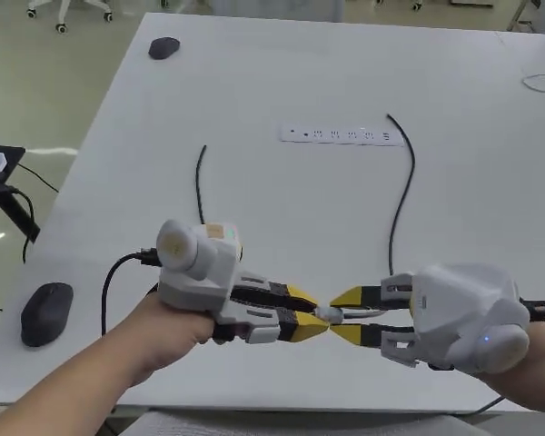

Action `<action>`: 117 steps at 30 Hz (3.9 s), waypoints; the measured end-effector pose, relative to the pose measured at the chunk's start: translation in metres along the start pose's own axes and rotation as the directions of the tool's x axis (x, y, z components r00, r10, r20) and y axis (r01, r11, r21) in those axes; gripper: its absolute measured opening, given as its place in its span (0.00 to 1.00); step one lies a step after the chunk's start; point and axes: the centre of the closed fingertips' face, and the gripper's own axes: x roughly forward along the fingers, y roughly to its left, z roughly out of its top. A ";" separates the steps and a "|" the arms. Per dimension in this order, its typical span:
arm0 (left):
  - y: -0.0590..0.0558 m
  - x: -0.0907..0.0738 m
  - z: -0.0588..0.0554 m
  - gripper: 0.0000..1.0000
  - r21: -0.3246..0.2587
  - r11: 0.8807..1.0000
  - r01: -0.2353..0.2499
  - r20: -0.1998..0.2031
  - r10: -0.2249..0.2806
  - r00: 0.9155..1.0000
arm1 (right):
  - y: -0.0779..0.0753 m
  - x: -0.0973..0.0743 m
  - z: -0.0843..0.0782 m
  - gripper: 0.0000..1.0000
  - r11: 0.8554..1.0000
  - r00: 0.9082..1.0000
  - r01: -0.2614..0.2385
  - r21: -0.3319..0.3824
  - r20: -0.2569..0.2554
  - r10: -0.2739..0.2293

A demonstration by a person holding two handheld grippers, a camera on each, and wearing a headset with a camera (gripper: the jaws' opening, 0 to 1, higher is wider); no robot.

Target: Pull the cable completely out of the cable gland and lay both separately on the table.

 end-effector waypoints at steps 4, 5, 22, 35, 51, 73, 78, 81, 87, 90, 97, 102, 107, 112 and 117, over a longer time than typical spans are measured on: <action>0.000 0.000 0.000 0.15 0.008 1.000 0.000 0.002 0.000 1.000 | 0.003 -0.002 -0.001 0.12 0.993 0.999 -0.042 0.112 0.009 0.042; 0.001 -0.001 0.000 0.15 0.017 1.000 -0.001 0.005 0.000 1.000 | 0.003 -0.003 -0.001 0.14 0.985 0.998 -0.063 0.158 0.019 0.061; -0.001 -0.001 0.002 0.15 0.156 0.988 -0.025 -0.013 0.027 1.000 | -0.018 -0.016 0.006 0.21 0.529 0.859 -0.510 0.679 0.373 0.349; 0.000 0.002 0.007 0.15 0.159 0.987 -0.017 -0.022 0.021 1.000 | -0.003 -0.009 0.006 0.17 0.440 0.794 -0.592 0.675 0.398 0.459; 0.007 0.000 0.005 0.15 0.062 0.998 -0.010 -0.014 0.011 1.000 | -0.005 -0.008 0.006 0.07 0.728 0.877 -0.480 0.490 0.302 0.375; 0.007 0.007 -0.002 0.15 -0.035 0.999 -0.012 -0.001 0.012 1.000 | 0.002 -0.003 -0.007 0.08 0.983 1.000 -0.001 -0.185 -0.025 -0.004; 0.005 0.009 -0.002 0.15 -0.037 0.999 -0.009 0.001 0.009 1.000 | 0.001 -0.004 -0.007 0.08 0.983 0.999 -0.001 -0.185 -0.032 -0.006; 0.005 0.009 0.000 0.15 -0.037 0.999 -0.007 0.005 0.008 1.000 | 0.000 -0.006 -0.007 0.08 0.984 1.000 0.002 -0.177 -0.031 -0.008; 0.004 0.008 0.002 0.15 -0.035 0.999 -0.003 0.013 0.004 1.000 | -0.001 -0.005 -0.006 0.08 0.993 0.999 0.003 -0.114 -0.035 -0.007; 0.004 0.007 0.003 0.15 -0.026 1.000 -0.008 0.019 0.009 1.000 | -0.002 -0.006 -0.004 0.09 0.996 0.999 0.008 -0.084 -0.033 -0.010; 0.006 0.002 0.006 0.15 -0.008 1.000 -0.017 0.030 0.017 0.999 | -0.010 -0.012 -0.004 0.16 0.997 0.998 0.054 0.053 -0.033 -0.052; 0.008 -0.002 0.010 0.15 0.030 0.999 -0.028 0.049 0.027 0.998 | -0.017 -0.016 -0.011 0.15 0.984 0.990 0.132 0.116 -0.069 -0.124; 0.008 -0.003 0.014 0.15 0.045 0.998 -0.032 0.058 0.030 0.998 | -0.020 -0.013 -0.017 0.09 0.968 0.975 0.206 0.141 -0.111 -0.191; 0.011 -0.004 0.016 0.15 0.060 0.997 -0.045 0.065 0.042 0.997 | -0.024 -0.010 -0.014 0.06 0.957 0.965 0.250 0.146 -0.118 -0.234; 0.013 -0.005 0.018 0.15 0.073 0.996 -0.060 0.071 0.054 0.996 | -0.027 -0.008 -0.012 0.02 0.951 0.960 0.267 0.153 -0.122 -0.250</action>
